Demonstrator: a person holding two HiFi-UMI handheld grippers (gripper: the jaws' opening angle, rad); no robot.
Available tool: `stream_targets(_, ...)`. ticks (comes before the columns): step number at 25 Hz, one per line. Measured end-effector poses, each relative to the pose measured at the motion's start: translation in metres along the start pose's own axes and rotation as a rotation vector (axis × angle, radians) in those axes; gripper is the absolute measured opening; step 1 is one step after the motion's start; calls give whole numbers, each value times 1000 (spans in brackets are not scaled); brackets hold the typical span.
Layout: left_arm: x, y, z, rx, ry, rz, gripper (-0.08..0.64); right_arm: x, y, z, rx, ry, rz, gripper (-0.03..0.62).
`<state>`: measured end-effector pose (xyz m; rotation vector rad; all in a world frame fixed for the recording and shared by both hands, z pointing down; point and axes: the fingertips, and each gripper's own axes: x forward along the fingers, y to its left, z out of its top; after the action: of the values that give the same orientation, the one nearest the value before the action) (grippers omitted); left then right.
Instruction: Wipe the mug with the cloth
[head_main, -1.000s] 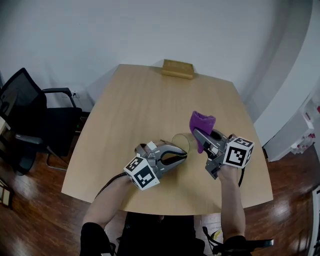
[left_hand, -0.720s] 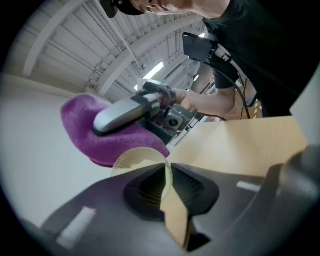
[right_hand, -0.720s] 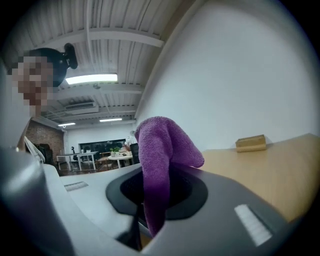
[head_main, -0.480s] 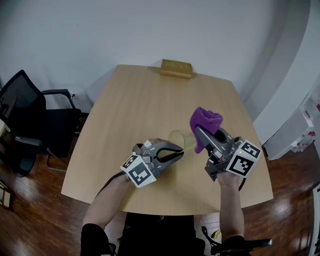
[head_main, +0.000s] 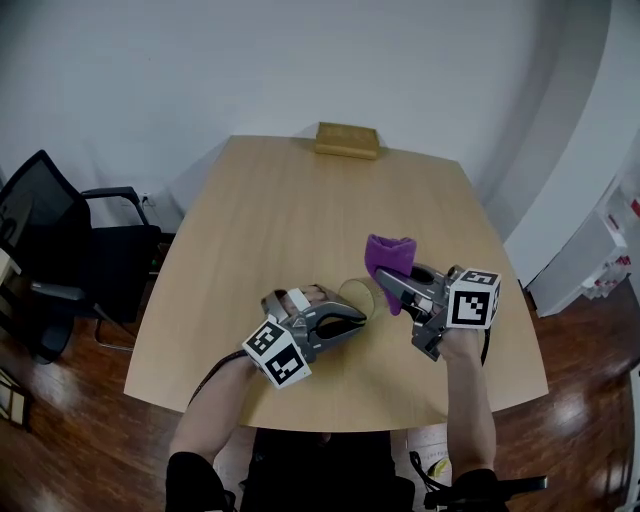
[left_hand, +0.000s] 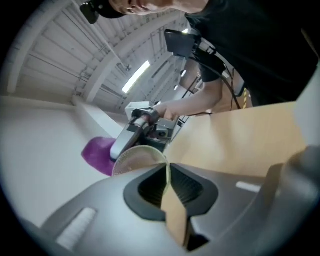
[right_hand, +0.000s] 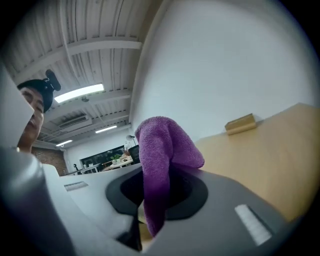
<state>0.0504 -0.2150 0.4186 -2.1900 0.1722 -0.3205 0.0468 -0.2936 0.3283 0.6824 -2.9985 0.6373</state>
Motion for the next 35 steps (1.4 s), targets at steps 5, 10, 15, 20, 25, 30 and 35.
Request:
stream_targets(5,5,-7,-13,-2,31,-39,54,21,54,-5,-60,26,108,57)
stream_targets(10,-2,6,-4,-105,-61,7,43,-1,48,34,-143,-113,54,57)
stream_targets(15,-6,4,8,-107,-94,-13,43,-39,-33,30,-100,-72,-205,57)
stream_targets(20,1,-19,4,-23,-37,-103,43,-5,-10,-13,10,88,-2,59)
stream_targets(25,4,-26,-4,-74,-26,-140,46,13,50,-12,-32,69,190,60)
stream_targets(30,-21,22,32,-442,-336,-51,44,-28,88,49,-196,-267,325,60)
stream_targets(35,-75,75,89,-902,-900,-113,44,-99,49,75,-175,-548,273,58)
